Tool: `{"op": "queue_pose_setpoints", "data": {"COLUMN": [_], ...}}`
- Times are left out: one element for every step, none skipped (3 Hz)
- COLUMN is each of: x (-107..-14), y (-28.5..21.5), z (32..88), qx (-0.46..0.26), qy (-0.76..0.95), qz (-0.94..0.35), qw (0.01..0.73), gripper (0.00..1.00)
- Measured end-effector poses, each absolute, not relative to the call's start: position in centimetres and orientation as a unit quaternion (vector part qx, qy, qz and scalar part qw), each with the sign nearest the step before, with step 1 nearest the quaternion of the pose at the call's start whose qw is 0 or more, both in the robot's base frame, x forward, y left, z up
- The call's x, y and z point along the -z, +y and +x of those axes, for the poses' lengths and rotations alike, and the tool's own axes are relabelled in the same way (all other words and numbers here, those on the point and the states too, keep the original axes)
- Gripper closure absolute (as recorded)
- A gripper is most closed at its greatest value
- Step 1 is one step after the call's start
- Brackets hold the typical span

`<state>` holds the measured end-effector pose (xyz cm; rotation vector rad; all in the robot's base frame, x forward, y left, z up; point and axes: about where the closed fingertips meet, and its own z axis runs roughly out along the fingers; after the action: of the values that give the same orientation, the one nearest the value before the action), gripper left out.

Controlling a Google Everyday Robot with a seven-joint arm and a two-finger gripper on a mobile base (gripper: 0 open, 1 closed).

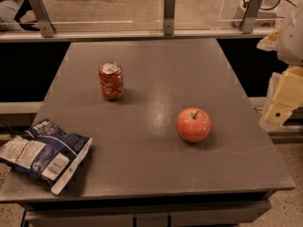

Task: Move apple near coke can

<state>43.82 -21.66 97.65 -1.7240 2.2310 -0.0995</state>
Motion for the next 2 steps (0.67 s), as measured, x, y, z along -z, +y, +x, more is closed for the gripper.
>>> {"op": "queue_pose_setpoints", "data": {"x": [-97.7, -95.4], "y": [-21.7, -20.3], "z": [43.8, 44.5], "qx": [0.035, -0.001], "qy": [0.781, 0.781], "qz": [-0.603, -0.599], "qw": [0.16, 0.177], "gripper": [0.0, 0.0]}}
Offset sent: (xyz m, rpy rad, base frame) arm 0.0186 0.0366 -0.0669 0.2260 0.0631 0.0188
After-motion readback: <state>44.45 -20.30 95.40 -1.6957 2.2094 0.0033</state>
